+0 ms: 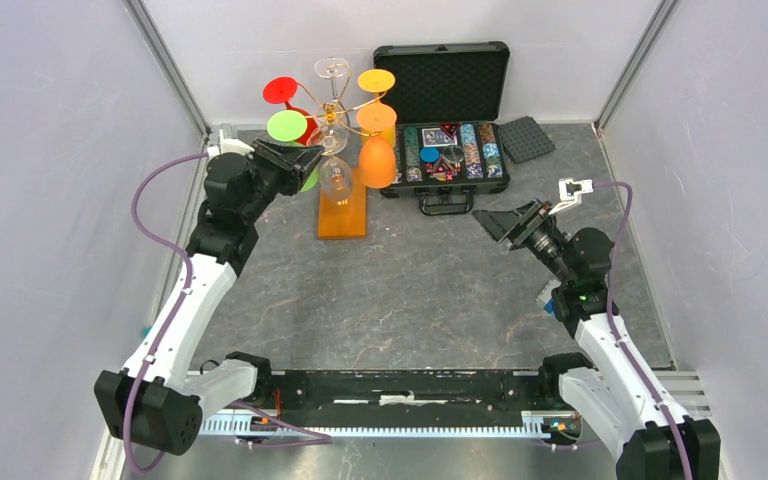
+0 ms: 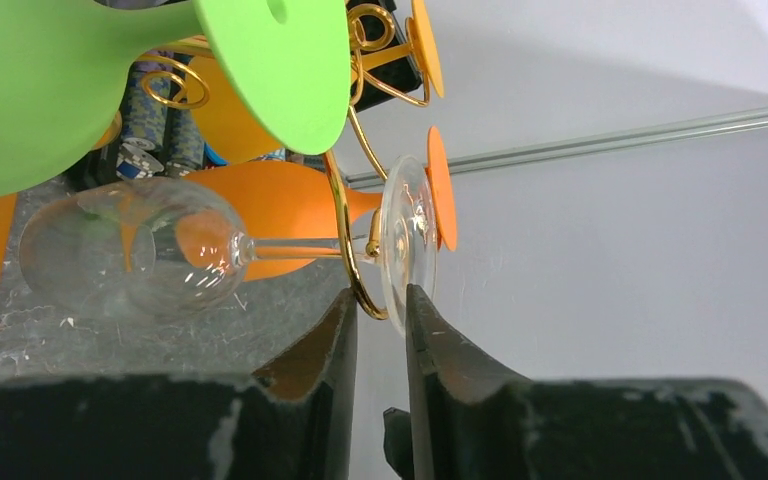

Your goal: Take the wine glass off the wine glass rack

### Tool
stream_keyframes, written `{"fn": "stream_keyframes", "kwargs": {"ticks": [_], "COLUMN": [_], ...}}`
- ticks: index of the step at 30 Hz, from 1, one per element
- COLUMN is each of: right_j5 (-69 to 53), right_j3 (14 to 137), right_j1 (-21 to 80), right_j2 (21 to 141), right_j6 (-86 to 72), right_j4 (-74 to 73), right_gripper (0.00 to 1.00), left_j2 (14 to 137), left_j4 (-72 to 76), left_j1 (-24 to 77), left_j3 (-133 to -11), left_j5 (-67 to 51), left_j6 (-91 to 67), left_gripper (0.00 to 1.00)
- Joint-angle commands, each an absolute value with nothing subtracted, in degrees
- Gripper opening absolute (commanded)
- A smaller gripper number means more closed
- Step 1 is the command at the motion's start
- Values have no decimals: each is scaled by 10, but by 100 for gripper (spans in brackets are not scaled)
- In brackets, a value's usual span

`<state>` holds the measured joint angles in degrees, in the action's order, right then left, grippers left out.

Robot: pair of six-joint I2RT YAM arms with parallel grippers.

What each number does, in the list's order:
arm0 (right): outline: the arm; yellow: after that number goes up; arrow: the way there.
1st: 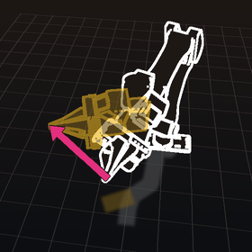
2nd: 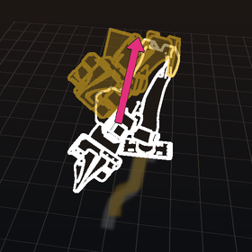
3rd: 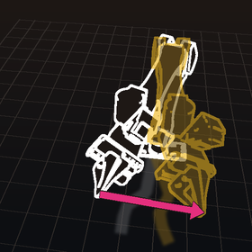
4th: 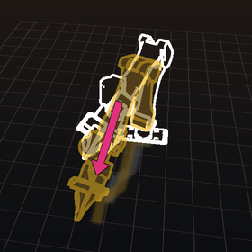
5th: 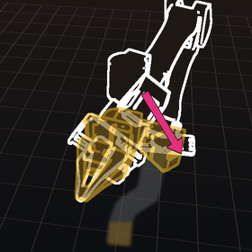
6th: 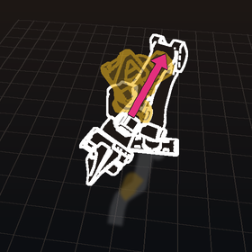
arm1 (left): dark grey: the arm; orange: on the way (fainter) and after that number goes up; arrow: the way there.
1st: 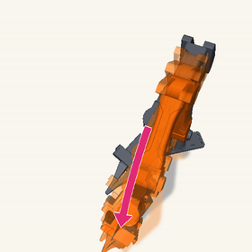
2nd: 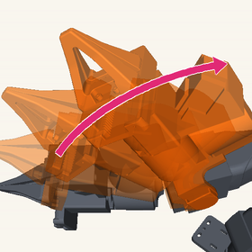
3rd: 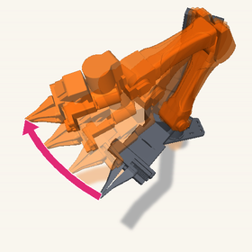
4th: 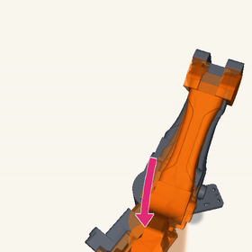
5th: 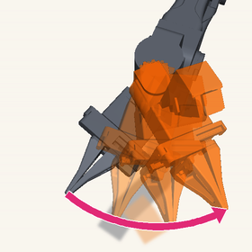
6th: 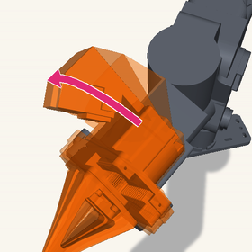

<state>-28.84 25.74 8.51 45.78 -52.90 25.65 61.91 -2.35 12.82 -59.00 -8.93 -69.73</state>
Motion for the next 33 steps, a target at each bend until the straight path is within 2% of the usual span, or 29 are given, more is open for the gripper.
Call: {"fn": "stream_keyframes", "kwargs": {"ticks": [1,9,12,14,21,24,28,33], "right_j5": [-273,-268,-265,-264,-260,-258,-258,-254], "right_j3": [256,252,250,248,245,243,244,241], "right_j1": [87,87,87,87,87,87,87,87], "right_j2": [446,442,440,440,439,440,443,442], "right_j6": [-526,-525,-525,-526,-526,-526,-526,-526], "right_j4": [272,262,260,259,258,258,258,259], "right_gripper": [76,76,76,75,76,75,74,74], "left_j2": [618,606,599,597,595,596,594,586], "left_j4": [14,-14,-31,-40,-54,-54,-53,-62], "left_j1": [126,126,126,125,125,126,125,126], "left_j3": [-615,-623,-624,-624,-623,-621,-623,-626], "left_j5": [-73,-72,-71,-69,-74,-78,-80,-73], "left_j6": [-723,-723,-720,-718,-716,-721,-724,-718], "left_gripper": [25,19,32,36,37,35,26,25]}}
